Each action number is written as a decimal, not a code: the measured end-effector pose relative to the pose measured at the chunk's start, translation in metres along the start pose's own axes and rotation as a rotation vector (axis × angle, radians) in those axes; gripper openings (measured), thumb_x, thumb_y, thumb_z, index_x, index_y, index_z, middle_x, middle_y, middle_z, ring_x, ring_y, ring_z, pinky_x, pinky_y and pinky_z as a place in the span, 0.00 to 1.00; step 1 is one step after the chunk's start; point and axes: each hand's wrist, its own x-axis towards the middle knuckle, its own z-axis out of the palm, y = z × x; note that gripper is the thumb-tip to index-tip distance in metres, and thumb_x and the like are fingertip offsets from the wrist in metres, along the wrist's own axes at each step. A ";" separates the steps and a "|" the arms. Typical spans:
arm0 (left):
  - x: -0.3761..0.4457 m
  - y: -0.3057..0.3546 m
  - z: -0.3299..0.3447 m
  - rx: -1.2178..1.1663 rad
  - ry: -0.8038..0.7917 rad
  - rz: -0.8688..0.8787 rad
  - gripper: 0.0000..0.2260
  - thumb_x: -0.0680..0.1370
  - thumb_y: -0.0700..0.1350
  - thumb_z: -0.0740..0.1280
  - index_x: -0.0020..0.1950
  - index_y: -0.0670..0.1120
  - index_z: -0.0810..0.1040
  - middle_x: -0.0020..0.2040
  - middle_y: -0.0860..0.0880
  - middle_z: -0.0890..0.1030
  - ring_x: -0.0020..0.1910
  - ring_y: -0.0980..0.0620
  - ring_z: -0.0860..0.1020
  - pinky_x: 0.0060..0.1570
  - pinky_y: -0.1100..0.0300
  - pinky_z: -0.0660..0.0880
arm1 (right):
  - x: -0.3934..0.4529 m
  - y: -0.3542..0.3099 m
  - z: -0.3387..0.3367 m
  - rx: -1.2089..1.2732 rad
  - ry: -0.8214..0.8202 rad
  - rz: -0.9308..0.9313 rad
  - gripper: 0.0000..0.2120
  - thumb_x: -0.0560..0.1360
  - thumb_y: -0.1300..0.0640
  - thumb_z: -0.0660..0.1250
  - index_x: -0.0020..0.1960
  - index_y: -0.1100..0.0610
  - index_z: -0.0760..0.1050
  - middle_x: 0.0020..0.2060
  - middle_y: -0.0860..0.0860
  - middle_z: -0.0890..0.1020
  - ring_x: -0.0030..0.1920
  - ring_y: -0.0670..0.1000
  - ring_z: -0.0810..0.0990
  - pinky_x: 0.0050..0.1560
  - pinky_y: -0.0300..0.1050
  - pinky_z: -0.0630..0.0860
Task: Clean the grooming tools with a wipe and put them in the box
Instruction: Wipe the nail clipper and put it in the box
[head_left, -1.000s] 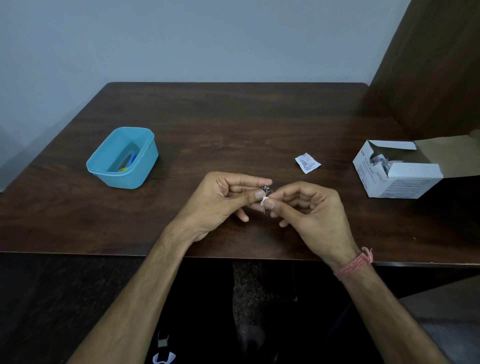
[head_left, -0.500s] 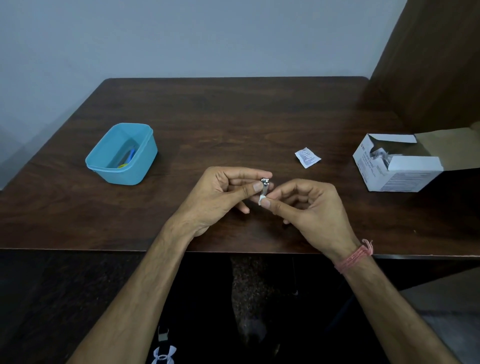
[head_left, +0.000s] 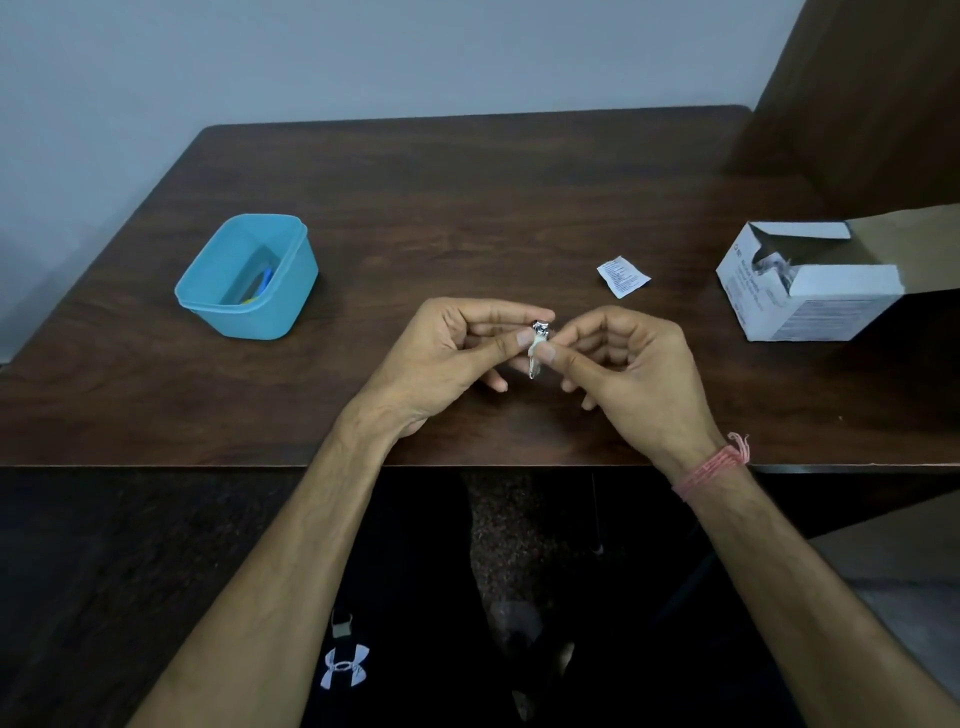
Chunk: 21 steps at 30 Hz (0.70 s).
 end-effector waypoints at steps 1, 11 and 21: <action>0.000 0.000 0.000 0.009 -0.002 0.001 0.12 0.85 0.40 0.73 0.68 0.43 0.86 0.54 0.46 0.91 0.48 0.51 0.89 0.40 0.62 0.83 | 0.001 0.000 0.000 0.001 0.019 -0.001 0.09 0.76 0.51 0.83 0.47 0.53 0.86 0.40 0.53 0.89 0.35 0.53 0.86 0.33 0.47 0.79; -0.001 -0.001 0.000 0.026 0.008 0.034 0.11 0.85 0.41 0.73 0.68 0.44 0.86 0.54 0.48 0.91 0.48 0.51 0.89 0.41 0.62 0.82 | 0.000 -0.001 0.002 -0.044 0.014 -0.015 0.10 0.77 0.49 0.83 0.47 0.54 0.85 0.40 0.54 0.88 0.35 0.53 0.85 0.31 0.44 0.78; -0.001 -0.003 -0.001 -0.014 0.074 0.050 0.12 0.87 0.39 0.71 0.70 0.41 0.84 0.59 0.45 0.91 0.49 0.51 0.89 0.42 0.62 0.84 | 0.004 0.002 0.004 -0.116 -0.019 -0.006 0.09 0.76 0.48 0.83 0.45 0.51 0.86 0.38 0.53 0.88 0.35 0.54 0.85 0.35 0.43 0.79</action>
